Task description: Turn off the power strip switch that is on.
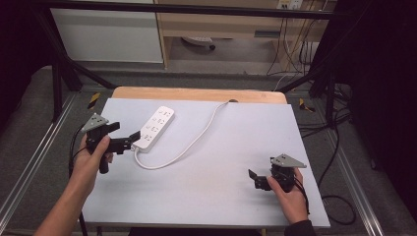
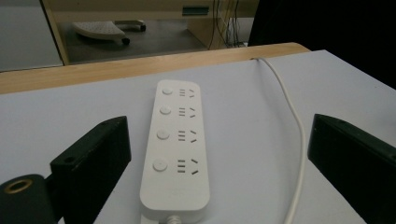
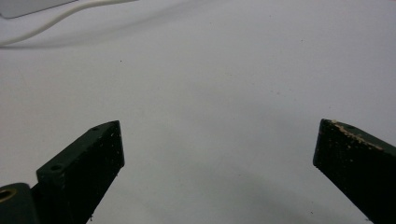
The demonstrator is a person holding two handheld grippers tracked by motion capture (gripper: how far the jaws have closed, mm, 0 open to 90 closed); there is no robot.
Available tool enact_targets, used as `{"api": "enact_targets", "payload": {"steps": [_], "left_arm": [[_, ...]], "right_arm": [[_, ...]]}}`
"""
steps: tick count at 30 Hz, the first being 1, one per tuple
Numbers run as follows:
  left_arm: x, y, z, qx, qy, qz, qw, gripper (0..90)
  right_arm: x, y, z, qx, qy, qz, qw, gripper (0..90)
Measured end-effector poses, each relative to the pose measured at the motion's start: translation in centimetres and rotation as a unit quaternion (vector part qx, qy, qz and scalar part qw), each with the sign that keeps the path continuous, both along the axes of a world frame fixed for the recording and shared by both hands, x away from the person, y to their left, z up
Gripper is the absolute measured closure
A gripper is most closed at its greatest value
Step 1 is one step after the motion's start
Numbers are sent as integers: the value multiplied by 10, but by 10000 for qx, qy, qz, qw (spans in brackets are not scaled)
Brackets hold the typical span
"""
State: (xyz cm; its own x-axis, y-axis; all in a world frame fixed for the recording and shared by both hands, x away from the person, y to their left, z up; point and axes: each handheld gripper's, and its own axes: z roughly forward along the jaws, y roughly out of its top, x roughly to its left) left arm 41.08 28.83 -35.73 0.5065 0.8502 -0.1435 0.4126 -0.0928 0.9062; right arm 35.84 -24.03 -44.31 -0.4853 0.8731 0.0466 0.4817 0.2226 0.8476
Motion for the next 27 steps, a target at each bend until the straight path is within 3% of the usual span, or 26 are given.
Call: {"api": "enact_targets", "payload": {"steps": [10, 15, 27], "left_arm": [[-22, 10, -7, -1, -40, 33, 10000, 58], [-34, 18, -17, -13, 34, 55, 10000, 58], [-50, 35, -29, -112, 80, 170, 9998, 57]], "right_arm": [[0, 0, 0, -22, 17, 4, 10000, 27], [0, 0, 0, -20, 15, 0, 10000, 27], [0, 1, -1, -33, 15, 2, 10000, 27]]}}
